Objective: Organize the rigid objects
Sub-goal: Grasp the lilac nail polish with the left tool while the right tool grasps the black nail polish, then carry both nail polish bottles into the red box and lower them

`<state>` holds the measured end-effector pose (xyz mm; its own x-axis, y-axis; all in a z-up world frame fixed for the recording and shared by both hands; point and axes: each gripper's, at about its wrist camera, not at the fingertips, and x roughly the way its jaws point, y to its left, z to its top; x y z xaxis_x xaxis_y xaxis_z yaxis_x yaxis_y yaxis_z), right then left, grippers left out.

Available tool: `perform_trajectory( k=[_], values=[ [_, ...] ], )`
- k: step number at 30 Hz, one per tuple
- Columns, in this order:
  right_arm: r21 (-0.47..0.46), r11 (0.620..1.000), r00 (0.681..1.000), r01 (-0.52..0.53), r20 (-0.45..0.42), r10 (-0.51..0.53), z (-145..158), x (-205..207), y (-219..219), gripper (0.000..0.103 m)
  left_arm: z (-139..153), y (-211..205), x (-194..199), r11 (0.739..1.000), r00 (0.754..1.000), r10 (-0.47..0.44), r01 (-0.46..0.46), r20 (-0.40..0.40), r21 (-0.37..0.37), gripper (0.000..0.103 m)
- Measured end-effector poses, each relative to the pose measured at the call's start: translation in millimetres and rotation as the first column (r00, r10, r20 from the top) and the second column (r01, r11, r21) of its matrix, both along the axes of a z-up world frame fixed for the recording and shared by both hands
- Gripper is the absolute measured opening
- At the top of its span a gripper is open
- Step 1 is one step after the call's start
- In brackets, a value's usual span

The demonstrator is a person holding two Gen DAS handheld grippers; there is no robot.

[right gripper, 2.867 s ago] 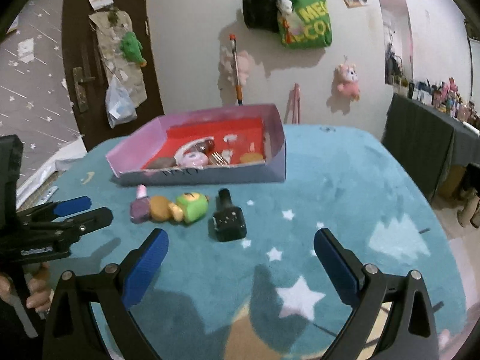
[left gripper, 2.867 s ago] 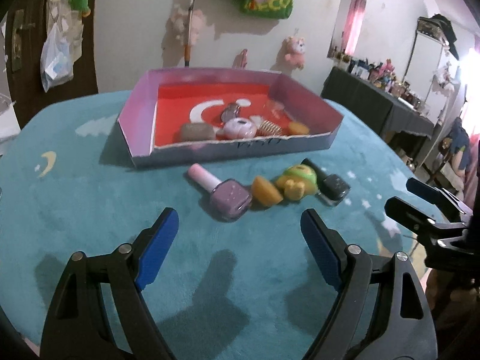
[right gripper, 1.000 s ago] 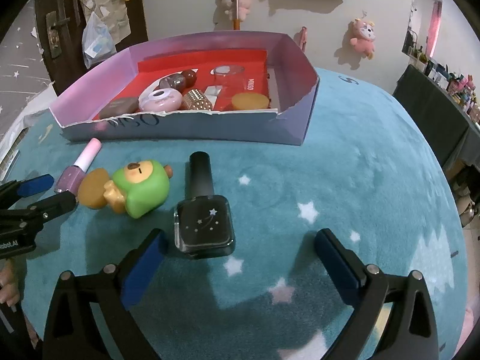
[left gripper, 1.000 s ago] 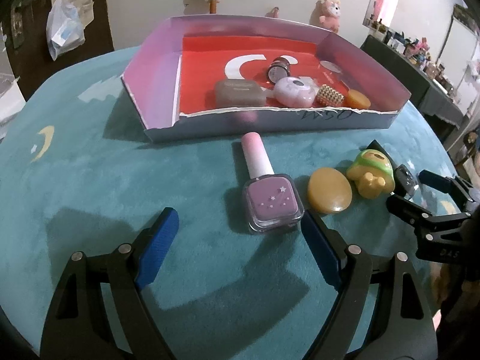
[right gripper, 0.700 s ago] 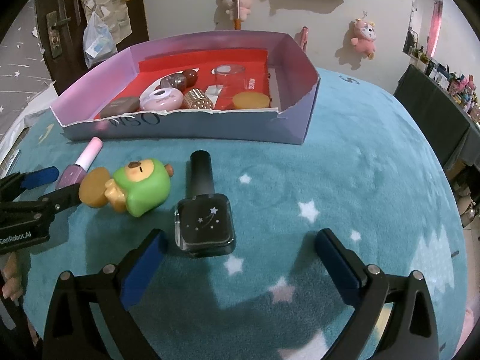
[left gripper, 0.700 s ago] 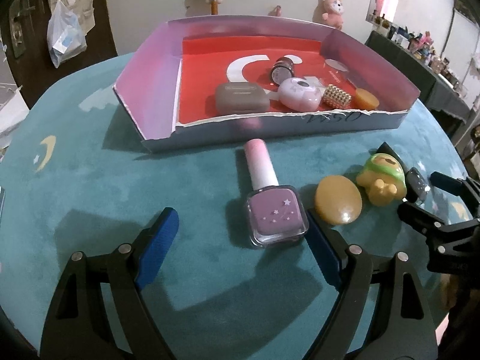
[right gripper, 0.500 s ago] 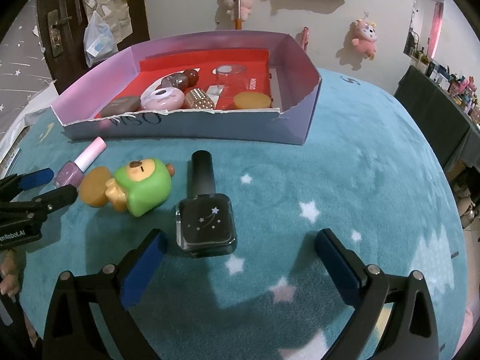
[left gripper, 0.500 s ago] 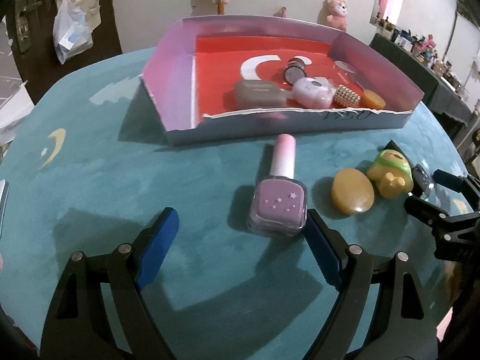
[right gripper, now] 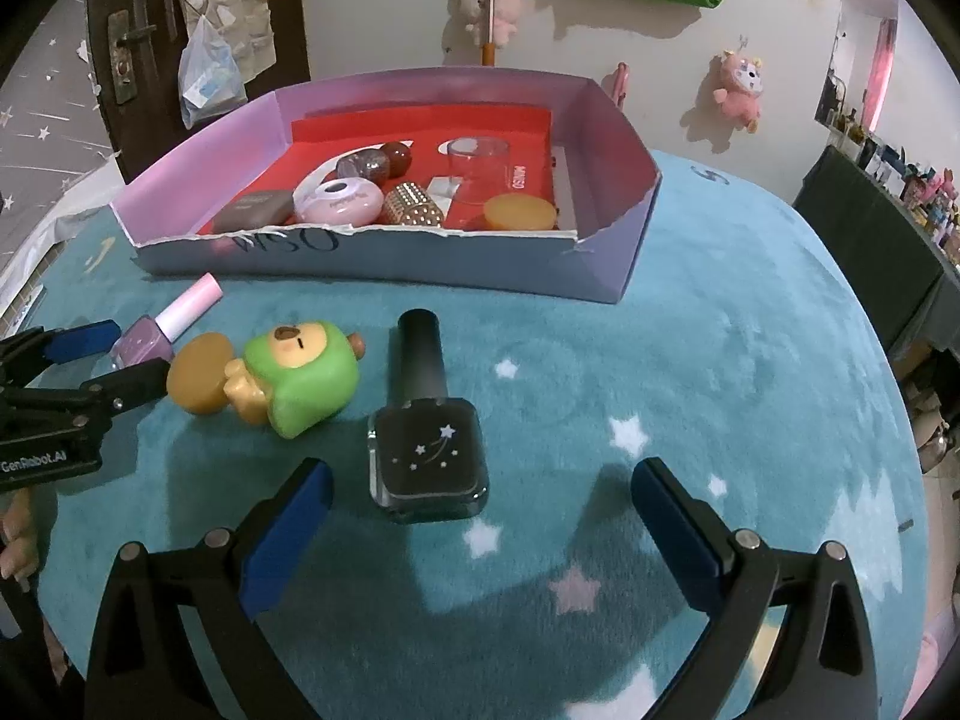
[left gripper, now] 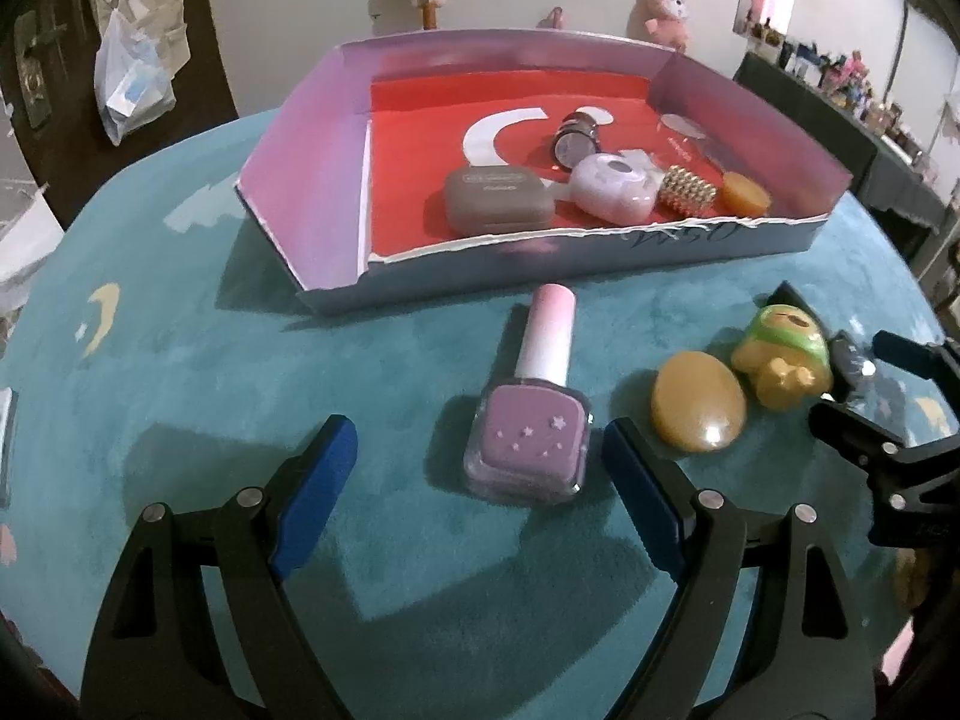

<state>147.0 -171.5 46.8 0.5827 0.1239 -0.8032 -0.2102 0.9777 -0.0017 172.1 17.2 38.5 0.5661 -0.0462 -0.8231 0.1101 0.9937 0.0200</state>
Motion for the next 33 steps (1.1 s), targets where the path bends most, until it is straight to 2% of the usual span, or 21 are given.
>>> perform_trajectory(
  k=[3, 5, 7, 8, 9, 11, 12, 13, 15, 19, 25, 33],
  values=[
    [-0.004, 1.000, 1.000, -0.005, -0.007, 0.005, -1, 3, 1, 0.096, 1, -3, 4, 1.000, 1.000, -0.005, 0.005, 0.000, -0.002, 0.080],
    [-0.006, 1.000, 1.000, -0.008, -0.001, 0.008, 1, 4, 2, 0.093, 1, -4, 5, 1.000, 1.000, -0.011, 0.011, 0.002, -0.010, 0.069],
    [-0.003, 1.000, 1.000, -0.010, 0.011, 0.010, 2, 4, 2, 0.082, 2, -5, 6, 1.000, 1.000, -0.021, 0.021, 0.006, -0.020, 0.060],
    [-0.001, 1.000, 1.000, -0.010, 0.012, 0.010, 2, 5, 2, 0.080, 3, -6, 7, 0.999, 1.000, -0.025, 0.025, 0.008, -0.022, 0.053],
    [0.003, 1.000, 1.000, -0.017, 0.014, 0.017, 2, 6, 3, 0.077, 3, -6, 8, 0.999, 0.999, -0.030, 0.031, 0.012, -0.026, 0.050],
    [0.005, 0.999, 0.999, -0.034, 0.024, 0.033, 2, 7, 4, 0.067, 4, -9, 8, 0.998, 0.999, -0.047, 0.047, 0.017, -0.035, 0.037],
    [0.011, 0.999, 0.999, -0.044, 0.031, 0.044, 3, 6, 5, 0.059, 4, -11, 7, 0.998, 0.998, -0.055, 0.056, 0.022, -0.034, 0.034],
    [0.019, 0.998, 0.998, -0.057, 0.034, 0.057, 4, 5, 8, 0.049, 4, -12, 6, 0.998, 0.998, -0.053, 0.054, 0.028, -0.027, 0.034],
    [0.005, 0.997, 0.996, -0.071, 0.053, 0.070, 5, 2, 11, 0.038, 5, -12, 4, 0.998, 0.998, -0.048, 0.049, 0.035, -0.029, 0.034],
    [0.015, 0.997, 0.994, -0.072, 0.086, 0.071, 11, -7, 11, 0.037, 12, -7, -4, 0.995, 0.998, -0.053, 0.055, 0.034, -0.084, 0.034],
    [0.076, 0.994, 0.992, -0.075, 0.102, 0.067, 25, -14, 4, 0.037, 31, -10, -19, 0.993, 0.994, -0.077, 0.084, 0.082, -0.087, 0.034],
    [0.074, 0.993, 0.992, -0.089, 0.101, 0.082, 27, -18, 5, 0.037, 38, -10, -27, 0.991, 0.992, -0.085, 0.094, 0.097, -0.094, 0.034]
  ],
)
